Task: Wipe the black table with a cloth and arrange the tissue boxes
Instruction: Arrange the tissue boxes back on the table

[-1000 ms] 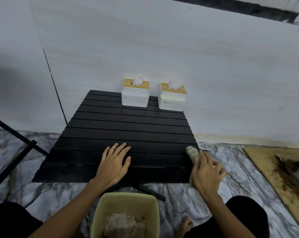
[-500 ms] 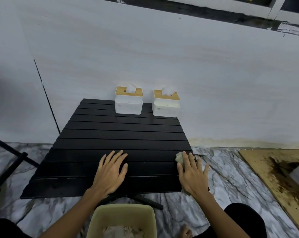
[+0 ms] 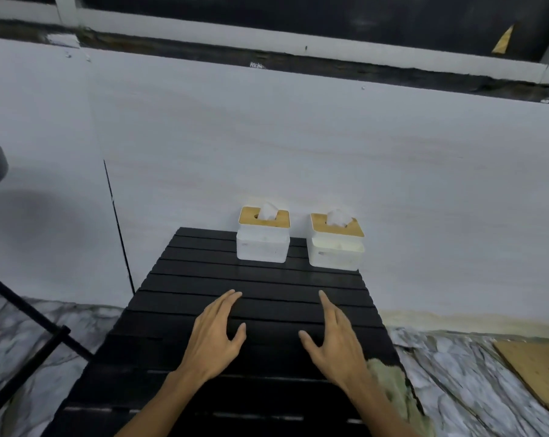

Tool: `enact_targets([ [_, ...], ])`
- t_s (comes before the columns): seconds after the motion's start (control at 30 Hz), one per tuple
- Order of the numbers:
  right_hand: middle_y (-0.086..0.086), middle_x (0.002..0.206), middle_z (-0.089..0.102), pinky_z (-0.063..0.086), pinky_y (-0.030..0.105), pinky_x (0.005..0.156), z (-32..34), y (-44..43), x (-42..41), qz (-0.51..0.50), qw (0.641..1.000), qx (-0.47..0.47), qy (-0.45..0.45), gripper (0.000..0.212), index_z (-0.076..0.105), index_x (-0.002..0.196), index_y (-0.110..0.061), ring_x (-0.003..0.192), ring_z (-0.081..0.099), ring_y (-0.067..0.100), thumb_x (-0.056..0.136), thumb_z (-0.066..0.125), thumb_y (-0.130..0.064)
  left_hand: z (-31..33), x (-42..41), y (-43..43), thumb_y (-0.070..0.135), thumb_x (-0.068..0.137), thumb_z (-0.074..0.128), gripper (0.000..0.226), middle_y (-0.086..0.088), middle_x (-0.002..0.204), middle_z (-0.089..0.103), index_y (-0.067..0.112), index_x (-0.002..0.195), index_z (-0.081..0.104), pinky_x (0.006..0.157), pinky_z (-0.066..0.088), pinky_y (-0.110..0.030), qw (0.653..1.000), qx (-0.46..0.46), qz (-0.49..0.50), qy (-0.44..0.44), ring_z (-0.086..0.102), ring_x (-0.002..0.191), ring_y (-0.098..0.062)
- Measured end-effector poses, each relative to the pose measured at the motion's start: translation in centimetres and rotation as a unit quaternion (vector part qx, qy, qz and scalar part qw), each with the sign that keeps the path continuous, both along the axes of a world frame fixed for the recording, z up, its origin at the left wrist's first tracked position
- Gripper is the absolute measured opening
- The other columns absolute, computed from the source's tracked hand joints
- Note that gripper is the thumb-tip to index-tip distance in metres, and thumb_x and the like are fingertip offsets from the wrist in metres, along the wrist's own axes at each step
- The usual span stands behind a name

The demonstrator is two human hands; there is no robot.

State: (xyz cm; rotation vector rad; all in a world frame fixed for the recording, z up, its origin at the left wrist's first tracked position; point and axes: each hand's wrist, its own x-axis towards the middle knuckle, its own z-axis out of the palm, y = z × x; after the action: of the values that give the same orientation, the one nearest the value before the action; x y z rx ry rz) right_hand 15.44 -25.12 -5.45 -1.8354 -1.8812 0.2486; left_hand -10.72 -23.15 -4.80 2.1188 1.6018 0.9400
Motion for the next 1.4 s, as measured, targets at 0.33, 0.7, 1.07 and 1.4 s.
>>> enact_targets([
  [0.33,0.002,0.165,0.019,0.043,0.040,0.110,3.6,18.5,-3.3,0.026,0.997,-0.019,0.070,0.126,-0.014,0.157,-0.035,0.145,0.037,0.023,0.075,0.081,-0.047,3.2,0.3,16.1,0.041,0.079,0.071,0.092,0.015,0.162,0.000,0.039,0.151,0.012,0.113,0.028,-0.054,1.000,-0.013,-0.010,0.009,0.022,0.145,-0.019],
  [0.7,0.009,0.146,0.040,0.046,0.037,0.100,2.5,27.2,-4.4,0.052,0.993,-0.074,0.077,0.133,-0.020,0.154,-0.039,0.127,0.050,0.027,0.068,0.082,-0.041,1.6,1.9,26.9,0.029,0.067,0.082,0.109,0.000,0.159,0.011,0.043,0.149,0.011,0.104,0.041,-0.041,0.996,-0.086,-0.012,-0.026,0.037,0.135,-0.026],
  [1.07,0.008,0.150,0.037,0.042,0.036,0.105,2.3,26.2,-5.5,0.052,0.992,-0.017,0.112,0.116,-0.004,0.158,-0.035,0.131,0.048,0.026,0.078,0.081,-0.030,0.6,2.0,26.5,0.018,0.070,0.085,0.104,0.005,0.153,0.022,0.041,0.149,0.020,0.105,0.044,-0.043,0.996,-0.030,-0.012,-0.086,0.039,0.132,-0.020],
  [1.4,0.006,0.160,0.025,0.046,0.040,0.105,3.9,23.6,-9.7,0.081,0.981,0.095,0.148,0.113,-0.006,0.157,-0.042,0.134,0.046,0.023,0.084,0.079,-0.026,2.5,-1.8,23.7,0.015,0.073,0.083,0.102,0.008,0.154,0.020,0.050,0.146,0.020,0.087,0.039,-0.002,0.990,0.101,-0.010,-0.101,0.040,0.119,-0.001],
])
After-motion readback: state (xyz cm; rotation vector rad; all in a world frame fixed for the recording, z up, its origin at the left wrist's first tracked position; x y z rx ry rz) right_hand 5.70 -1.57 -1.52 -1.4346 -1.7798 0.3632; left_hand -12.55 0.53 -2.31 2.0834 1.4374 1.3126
